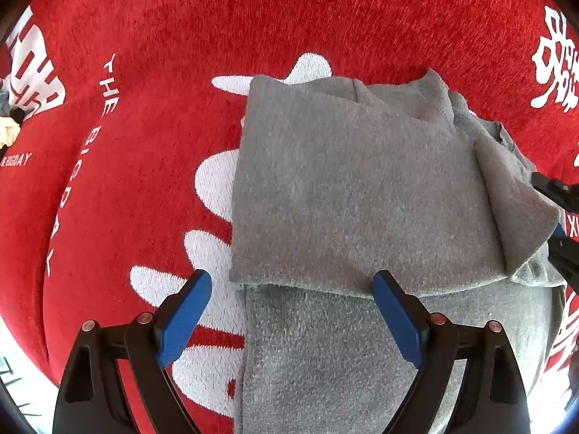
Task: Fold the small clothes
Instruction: 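Lay the sleeve down, open the right gripper and fold the side edge inward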
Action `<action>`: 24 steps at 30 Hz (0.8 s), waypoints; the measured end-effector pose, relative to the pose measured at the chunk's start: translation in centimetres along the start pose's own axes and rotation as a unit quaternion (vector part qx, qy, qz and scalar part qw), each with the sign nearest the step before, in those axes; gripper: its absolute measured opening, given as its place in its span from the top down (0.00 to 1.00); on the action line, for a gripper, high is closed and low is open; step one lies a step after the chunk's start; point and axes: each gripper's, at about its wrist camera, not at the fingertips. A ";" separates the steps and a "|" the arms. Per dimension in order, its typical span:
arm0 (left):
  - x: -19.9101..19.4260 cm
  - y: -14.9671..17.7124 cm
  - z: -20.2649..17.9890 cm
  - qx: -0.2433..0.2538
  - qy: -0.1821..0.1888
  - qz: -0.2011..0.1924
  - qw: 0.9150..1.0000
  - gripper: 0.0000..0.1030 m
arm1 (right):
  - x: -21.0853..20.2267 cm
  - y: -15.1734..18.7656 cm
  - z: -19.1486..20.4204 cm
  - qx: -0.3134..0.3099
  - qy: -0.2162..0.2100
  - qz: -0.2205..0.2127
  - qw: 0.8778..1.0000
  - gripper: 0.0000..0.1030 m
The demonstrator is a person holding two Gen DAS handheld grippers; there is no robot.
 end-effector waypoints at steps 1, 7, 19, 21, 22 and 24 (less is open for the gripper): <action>-0.2 0.0 0.1 -0.001 0.000 -0.003 1.000 0.11 | 0.2 -0.3 0.5 -0.002 -0.004 -0.002 1.000 0.90; -1.2 1.2 1.2 -0.006 -0.011 -0.010 1.000 0.11 | 3.9 3.9 9.7 -0.250 0.039 0.053 0.966 0.93; -3.0 2.9 2.4 -0.015 -0.021 -0.011 1.000 0.11 | 5.7 9.9 9.0 -0.378 0.150 0.123 0.905 0.49; -3.9 2.6 1.6 -0.014 -0.017 -0.020 1.000 0.11 | 3.4 9.0 7.5 -0.354 0.167 0.100 0.915 0.49; -4.3 2.2 1.2 -0.013 -0.013 -0.028 0.999 0.11 | 2.0 8.1 6.6 -0.337 0.174 0.087 0.921 0.49; -4.6 1.2 0.6 -0.007 -0.006 -0.041 0.999 0.11 | -1.5 5.9 4.5 -0.282 0.174 0.057 0.942 0.49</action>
Point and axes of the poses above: each gripper's, at about its wrist camera, not at the fingertips, and x roughly the way its jaws point, z to its left, y to its underside, and after that the axes turned 8 degrees about x, right-handed
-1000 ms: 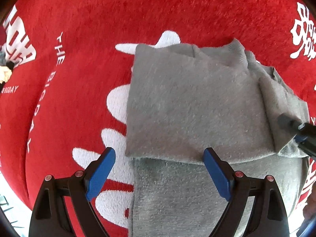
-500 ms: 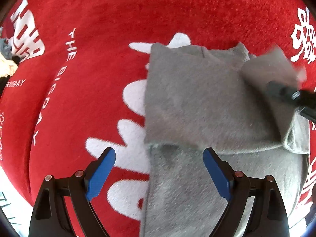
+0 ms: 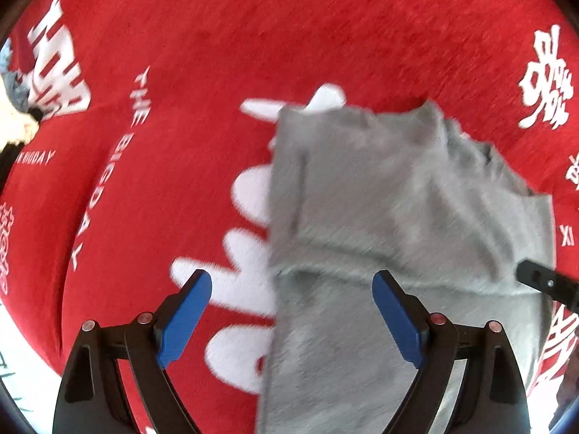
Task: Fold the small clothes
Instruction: 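Lay the sleeve down, open the right gripper and fold the side edge inward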
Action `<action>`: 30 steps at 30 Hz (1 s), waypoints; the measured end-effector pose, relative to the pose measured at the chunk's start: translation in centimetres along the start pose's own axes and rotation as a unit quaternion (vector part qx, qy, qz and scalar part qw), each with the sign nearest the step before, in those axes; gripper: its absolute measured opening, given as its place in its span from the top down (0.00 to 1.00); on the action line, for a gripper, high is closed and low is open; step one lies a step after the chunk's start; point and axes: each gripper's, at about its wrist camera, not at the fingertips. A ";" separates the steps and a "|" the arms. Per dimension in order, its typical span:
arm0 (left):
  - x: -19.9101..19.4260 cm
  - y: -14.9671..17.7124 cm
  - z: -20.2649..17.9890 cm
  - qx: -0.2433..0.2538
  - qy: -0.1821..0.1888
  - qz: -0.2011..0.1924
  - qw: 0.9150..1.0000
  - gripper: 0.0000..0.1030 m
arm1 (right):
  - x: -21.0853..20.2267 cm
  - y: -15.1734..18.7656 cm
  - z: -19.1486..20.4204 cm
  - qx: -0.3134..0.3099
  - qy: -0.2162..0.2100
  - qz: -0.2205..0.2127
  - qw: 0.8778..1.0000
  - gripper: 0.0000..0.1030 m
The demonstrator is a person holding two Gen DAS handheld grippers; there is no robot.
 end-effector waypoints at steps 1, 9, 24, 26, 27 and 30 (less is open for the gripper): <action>0.0 -0.7 -0.6 0.006 0.005 -0.006 1.000 0.11 | -0.8 -0.1 -1.5 0.028 -0.003 -0.008 1.000 0.49; 3.6 -4.7 -3.9 0.042 -0.002 -0.002 0.999 0.11 | -5.1 -1.0 -11.3 0.150 0.091 -0.072 0.982 0.52; 5.0 -4.6 -6.4 0.060 -0.022 0.018 0.998 0.11 | -3.9 -3.7 -15.1 0.175 0.003 -0.060 0.983 0.91; 5.4 -4.2 -7.1 0.067 -0.022 0.027 0.997 0.11 | -3.8 -3.6 -15.9 0.170 0.009 -0.058 0.984 0.91; 5.7 -4.0 -7.3 0.064 -0.021 0.032 0.997 0.11 | -3.3 -3.5 -17.1 0.185 0.013 -0.053 0.981 0.91; 5.7 -3.6 -7.1 0.052 -0.017 0.023 0.998 0.11 | -2.2 -3.2 -19.7 0.232 -0.023 -0.057 0.971 0.92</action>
Point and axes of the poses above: each gripper's, at about its wrist camera, not at the fingertips, and x roughly the way its jaws point, z to its left, y to its underside, and after that the axes turned 8 degrees about x, right-handed
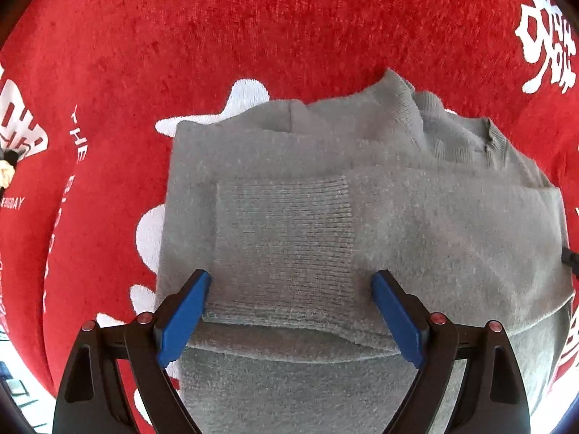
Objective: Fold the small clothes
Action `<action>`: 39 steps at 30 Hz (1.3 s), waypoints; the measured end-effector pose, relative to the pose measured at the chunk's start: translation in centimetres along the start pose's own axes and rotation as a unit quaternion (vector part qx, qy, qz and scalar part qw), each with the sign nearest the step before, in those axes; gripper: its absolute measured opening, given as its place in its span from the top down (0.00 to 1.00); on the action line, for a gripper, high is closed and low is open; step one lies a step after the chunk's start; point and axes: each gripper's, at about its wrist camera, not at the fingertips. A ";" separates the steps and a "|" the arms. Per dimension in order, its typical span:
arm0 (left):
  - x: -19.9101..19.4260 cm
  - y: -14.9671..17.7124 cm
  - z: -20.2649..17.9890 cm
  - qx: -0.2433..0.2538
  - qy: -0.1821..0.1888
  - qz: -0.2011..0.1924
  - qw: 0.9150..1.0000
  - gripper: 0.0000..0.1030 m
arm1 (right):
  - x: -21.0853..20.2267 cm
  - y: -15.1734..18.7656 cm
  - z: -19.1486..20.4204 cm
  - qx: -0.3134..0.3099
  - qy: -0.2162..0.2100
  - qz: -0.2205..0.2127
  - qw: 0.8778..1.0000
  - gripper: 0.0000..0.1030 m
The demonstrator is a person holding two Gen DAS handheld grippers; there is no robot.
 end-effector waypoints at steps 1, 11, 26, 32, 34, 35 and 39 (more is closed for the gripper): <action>-0.1 0.0 0.1 0.000 0.002 0.000 1.000 0.11 | -0.1 0.0 -0.2 0.012 -0.006 -0.002 1.000 0.92; -1.2 -1.0 2.2 -0.014 -0.012 -0.011 1.000 0.11 | -0.6 -2.9 2.1 0.034 -0.058 -0.024 0.997 0.50; 0.3 -0.9 2.3 -0.008 -0.017 0.000 1.000 0.11 | -0.6 -4.6 1.0 0.043 0.022 -0.037 0.998 0.86; -0.4 0.0 2.1 0.004 -0.019 0.006 1.000 0.11 | -4.8 2.8 0.0 0.083 -0.123 0.017 0.989 0.85; -0.2 0.3 2.4 0.000 -0.018 0.007 1.000 0.11 | -4.9 6.0 -0.5 0.098 -0.142 0.041 0.984 0.76; -0.1 0.3 2.3 -0.001 -0.018 0.007 1.000 0.11 | -4.8 6.9 -1.2 0.108 -0.139 0.050 0.983 0.65; 0.1 0.1 2.4 -0.002 -0.018 0.007 1.000 0.11 | -2.6 7.8 -2.7 0.147 -0.128 0.028 0.980 0.60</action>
Point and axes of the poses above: each gripper's, at about its wrist camera, not at the fingertips, and x roughly the way its jaws point, z to its left, y to its underside, and after that the axes turned 8 degrees about x, right-handed
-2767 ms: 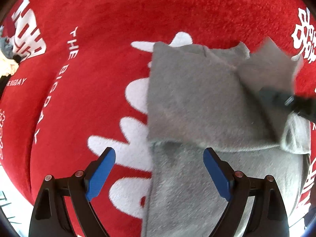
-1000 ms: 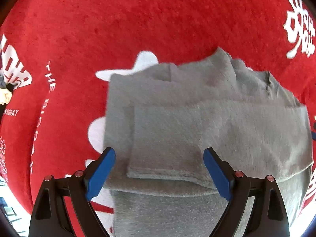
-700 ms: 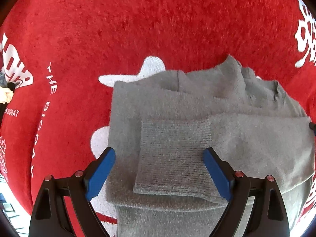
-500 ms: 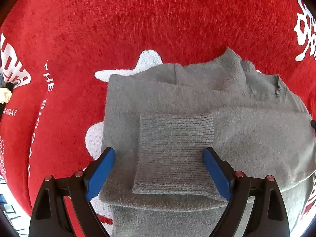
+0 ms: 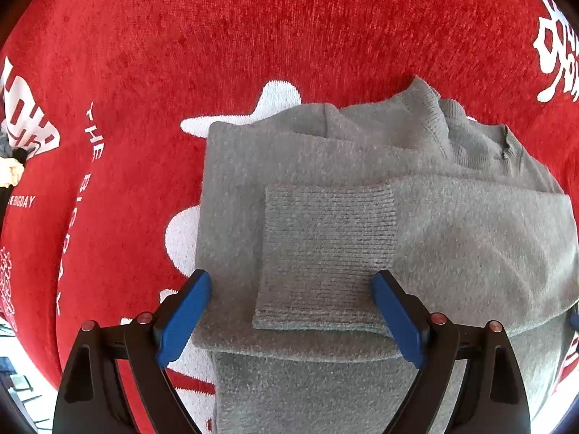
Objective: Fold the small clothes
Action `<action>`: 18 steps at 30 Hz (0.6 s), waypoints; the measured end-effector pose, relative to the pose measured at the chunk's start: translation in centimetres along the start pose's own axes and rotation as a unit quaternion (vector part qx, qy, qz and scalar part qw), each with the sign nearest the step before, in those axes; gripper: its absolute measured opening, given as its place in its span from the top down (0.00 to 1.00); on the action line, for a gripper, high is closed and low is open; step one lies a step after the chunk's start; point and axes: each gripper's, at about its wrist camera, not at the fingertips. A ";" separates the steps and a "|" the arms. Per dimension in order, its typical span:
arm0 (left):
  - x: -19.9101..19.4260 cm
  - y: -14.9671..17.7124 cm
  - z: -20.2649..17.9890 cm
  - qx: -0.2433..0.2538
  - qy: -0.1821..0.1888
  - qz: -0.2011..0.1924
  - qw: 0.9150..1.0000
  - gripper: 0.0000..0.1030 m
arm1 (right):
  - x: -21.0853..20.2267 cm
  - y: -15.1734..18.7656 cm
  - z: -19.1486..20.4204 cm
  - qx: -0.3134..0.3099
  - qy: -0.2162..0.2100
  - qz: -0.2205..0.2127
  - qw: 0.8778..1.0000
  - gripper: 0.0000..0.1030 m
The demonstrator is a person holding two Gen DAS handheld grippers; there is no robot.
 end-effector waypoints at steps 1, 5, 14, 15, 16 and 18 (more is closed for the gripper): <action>0.1 0.0 -0.1 0.002 0.000 -0.001 1.000 0.11 | -0.5 -0.6 -0.3 0.002 -0.001 -0.020 1.000 0.73; 0.4 0.1 0.2 0.008 0.005 0.000 1.000 0.11 | -1.2 -2.1 -2.2 0.043 0.010 -0.041 0.998 0.89; -1.8 0.9 -1.5 0.044 0.006 0.026 0.999 0.11 | -4.2 0.9 0.4 -0.080 0.112 -0.031 0.990 0.44; -2.1 1.3 -1.8 0.051 0.009 0.030 0.998 0.11 | -4.8 1.5 0.2 -0.093 0.120 -0.028 0.988 0.44; -2.5 1.9 -2.2 0.060 0.012 0.034 0.998 0.11 | -4.2 1.9 0.8 -0.103 0.129 -0.025 0.986 0.44; -3.0 3.0 -2.9 0.072 0.020 0.044 0.996 0.11 | -3.9 3.1 1.2 -0.126 0.147 -0.012 0.981 0.41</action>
Point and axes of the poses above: each gripper's, at about its wrist camera, not at the fingertips, and x roughly the way its jaws point, z to its left, y to its underside, and after that the axes turned 8 degrees about x, right-handed
